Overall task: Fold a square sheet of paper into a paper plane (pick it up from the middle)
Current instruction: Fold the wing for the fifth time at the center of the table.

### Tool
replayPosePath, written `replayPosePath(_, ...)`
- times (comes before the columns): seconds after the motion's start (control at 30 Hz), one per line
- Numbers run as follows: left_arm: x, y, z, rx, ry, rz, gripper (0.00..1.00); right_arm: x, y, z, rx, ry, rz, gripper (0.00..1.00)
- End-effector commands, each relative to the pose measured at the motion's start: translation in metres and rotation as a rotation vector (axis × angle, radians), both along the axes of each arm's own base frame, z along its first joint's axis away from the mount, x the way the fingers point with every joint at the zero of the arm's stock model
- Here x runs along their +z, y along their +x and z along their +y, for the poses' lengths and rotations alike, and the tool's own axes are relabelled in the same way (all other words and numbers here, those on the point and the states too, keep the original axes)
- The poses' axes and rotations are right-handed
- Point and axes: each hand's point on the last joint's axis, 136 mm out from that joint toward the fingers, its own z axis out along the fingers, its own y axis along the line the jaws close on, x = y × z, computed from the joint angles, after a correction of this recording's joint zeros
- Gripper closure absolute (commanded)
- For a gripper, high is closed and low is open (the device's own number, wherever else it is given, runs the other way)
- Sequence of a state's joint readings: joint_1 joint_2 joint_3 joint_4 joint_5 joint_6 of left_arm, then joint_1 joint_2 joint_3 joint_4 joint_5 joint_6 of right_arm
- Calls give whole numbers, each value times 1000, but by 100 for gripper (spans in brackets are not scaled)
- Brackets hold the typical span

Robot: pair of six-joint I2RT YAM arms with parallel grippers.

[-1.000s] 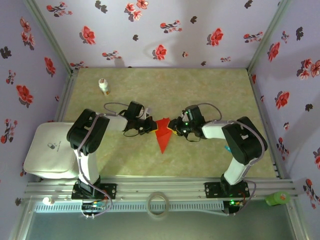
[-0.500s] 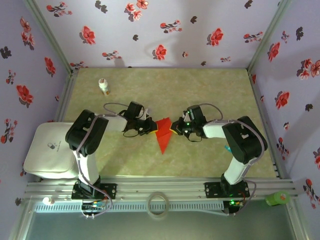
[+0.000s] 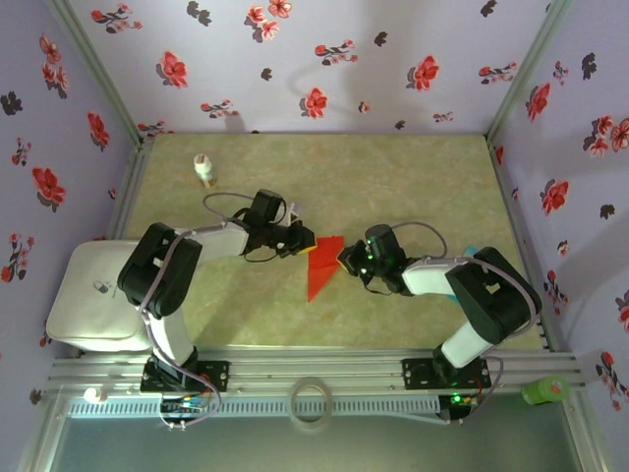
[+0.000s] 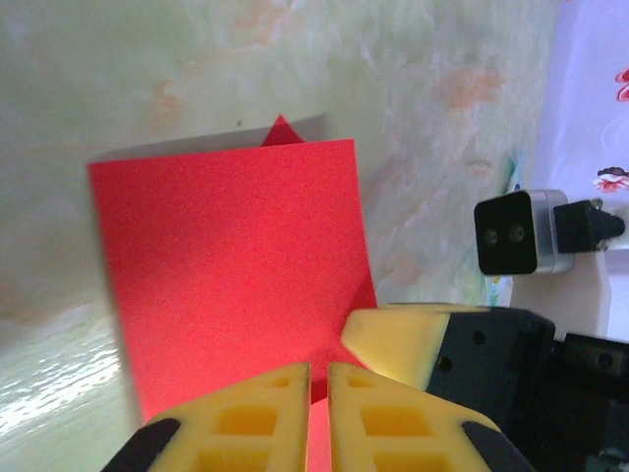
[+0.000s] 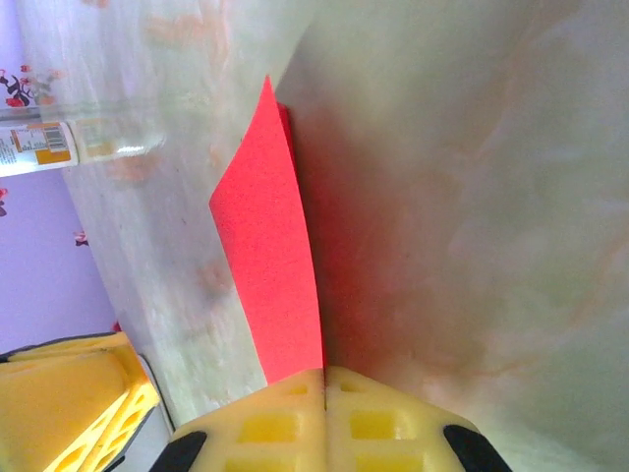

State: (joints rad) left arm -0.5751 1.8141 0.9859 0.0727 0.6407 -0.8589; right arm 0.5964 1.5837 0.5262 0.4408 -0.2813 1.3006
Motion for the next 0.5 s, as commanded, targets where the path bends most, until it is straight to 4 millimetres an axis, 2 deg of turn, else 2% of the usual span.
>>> replayPosePath(0.0,-8,-5,-6,-16,11,53,90,4,7,-5,-90,-15,-18,94)
replayPosePath(0.17,-31,-8,-1,-19,82,97,95,3,4,-3,-65,-11,-17,93)
replayPosePath(0.47,-58,-12,-2,-29,119,139,99,2,-2,2,-16,0,-14,86)
